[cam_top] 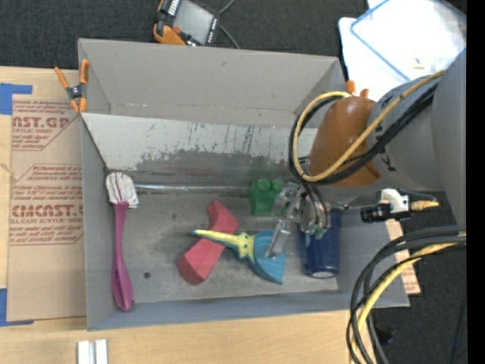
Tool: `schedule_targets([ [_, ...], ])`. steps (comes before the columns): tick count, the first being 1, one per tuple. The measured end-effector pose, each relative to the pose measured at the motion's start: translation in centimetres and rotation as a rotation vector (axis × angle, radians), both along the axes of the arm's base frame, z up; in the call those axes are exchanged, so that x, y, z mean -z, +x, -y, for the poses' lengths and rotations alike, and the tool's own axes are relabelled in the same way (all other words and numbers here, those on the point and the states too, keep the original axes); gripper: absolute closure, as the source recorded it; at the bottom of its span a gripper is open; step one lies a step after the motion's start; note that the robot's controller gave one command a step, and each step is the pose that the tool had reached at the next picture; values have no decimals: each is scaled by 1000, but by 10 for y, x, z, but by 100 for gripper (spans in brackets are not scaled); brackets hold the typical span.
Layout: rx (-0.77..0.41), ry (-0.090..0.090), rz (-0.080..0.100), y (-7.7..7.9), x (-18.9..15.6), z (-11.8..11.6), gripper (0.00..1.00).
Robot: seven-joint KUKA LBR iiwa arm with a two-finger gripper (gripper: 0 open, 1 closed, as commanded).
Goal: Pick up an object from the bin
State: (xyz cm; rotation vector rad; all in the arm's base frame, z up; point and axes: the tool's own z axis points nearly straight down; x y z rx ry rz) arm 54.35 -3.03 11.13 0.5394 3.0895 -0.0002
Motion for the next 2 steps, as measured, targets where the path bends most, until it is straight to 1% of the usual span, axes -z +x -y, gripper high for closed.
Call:
schedule_targets([
  [1, 65, 4, -20, -28, 12, -19, 0],
  [2, 254, 1, -3, -38, 41, -40, 0],
])
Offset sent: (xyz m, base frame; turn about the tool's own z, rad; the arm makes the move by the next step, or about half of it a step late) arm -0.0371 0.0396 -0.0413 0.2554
